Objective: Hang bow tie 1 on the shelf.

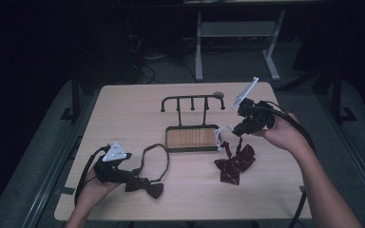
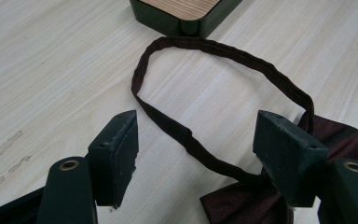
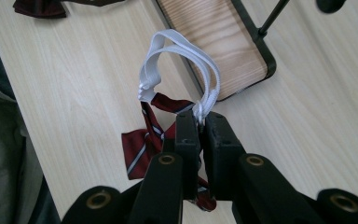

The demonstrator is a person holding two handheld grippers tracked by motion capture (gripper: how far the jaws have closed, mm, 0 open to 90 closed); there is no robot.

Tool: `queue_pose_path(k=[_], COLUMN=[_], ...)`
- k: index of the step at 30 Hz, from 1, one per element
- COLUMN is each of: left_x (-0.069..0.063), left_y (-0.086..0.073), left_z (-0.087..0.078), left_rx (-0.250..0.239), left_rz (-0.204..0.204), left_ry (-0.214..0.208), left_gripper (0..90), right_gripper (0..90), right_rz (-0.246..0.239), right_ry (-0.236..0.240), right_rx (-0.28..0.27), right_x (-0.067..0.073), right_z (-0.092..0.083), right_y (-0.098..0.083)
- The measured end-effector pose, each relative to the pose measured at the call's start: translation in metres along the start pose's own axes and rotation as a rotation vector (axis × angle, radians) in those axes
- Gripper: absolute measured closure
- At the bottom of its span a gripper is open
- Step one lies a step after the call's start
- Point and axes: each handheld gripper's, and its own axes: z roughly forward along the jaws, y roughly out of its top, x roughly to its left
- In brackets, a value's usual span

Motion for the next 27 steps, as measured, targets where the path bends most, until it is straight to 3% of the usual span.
queue_pose_path(k=[27], left_x=[0.001], left_y=[0.0], left_z=[-0.001], left_rx=[-0.004], left_rz=[-0.002], left_ry=[-0.001], left_gripper=[31.5], right_gripper=[84.2], right_rz=[0.02], right_ry=[-0.048], right_rx=[0.004], right_x=[-0.021], right_z=[-0.021], right_y=[0.03])
